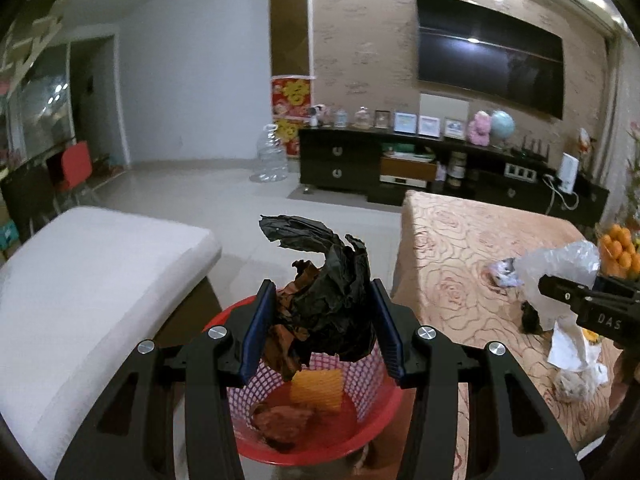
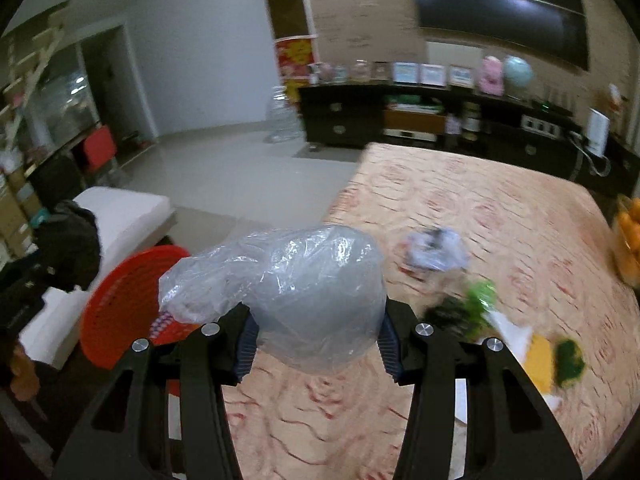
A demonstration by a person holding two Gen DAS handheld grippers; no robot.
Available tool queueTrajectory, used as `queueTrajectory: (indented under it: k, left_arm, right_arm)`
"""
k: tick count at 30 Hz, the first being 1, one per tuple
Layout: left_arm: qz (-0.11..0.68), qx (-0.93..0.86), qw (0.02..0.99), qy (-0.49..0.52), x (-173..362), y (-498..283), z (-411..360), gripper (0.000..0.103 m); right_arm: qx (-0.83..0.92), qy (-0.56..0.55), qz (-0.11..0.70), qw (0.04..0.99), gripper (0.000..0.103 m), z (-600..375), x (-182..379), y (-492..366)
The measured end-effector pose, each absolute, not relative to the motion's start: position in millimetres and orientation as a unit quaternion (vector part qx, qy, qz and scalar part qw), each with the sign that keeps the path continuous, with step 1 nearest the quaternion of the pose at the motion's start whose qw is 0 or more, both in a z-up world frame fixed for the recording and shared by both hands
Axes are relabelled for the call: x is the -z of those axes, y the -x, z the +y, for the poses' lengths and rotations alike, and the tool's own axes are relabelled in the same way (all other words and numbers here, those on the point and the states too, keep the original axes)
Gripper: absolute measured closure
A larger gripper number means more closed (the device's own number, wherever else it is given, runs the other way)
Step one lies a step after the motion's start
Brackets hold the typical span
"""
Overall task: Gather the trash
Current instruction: 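Carry both bags over the red basket and open both grippers to drop them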
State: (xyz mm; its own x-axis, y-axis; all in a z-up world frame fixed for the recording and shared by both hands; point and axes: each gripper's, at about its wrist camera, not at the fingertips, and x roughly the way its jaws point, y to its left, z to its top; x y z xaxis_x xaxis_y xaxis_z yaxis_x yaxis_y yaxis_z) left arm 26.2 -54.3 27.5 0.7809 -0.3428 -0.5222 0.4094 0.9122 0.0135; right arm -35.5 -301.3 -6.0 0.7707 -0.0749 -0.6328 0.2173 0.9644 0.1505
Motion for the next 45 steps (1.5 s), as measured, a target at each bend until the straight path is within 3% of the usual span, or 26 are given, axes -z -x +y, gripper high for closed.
queueTrajectory:
  k: [29,31,39,45]
  left_arm:
    - [0.358,0.099,0.924,-0.088,26.2,-70.8,-5.6,0.057]
    - [0.362,0.099,0.923,-0.09,28.1,-71.3,-4.8,0.057]
    - [0.374,0.11,0.916,-0.094,33.8,-72.9,-4.0,0.051]
    - [0.375,0.111,0.917,-0.084,33.4,-73.7,-3.8,0.037]
  right_arm:
    - [-0.087,-0.101,0.384,0.913,0.054,-193.0,29.9,-62.6]
    - [-0.092,-0.1,0.39,0.911,0.053,-188.7,33.1,-66.2]
    - [-0.095,-0.117,0.394,0.907,0.029,-187.6,36.4,-66.8]
    - [-0.093,-0.128,0.385,0.909,0.025,-198.1,32.0,-63.8]
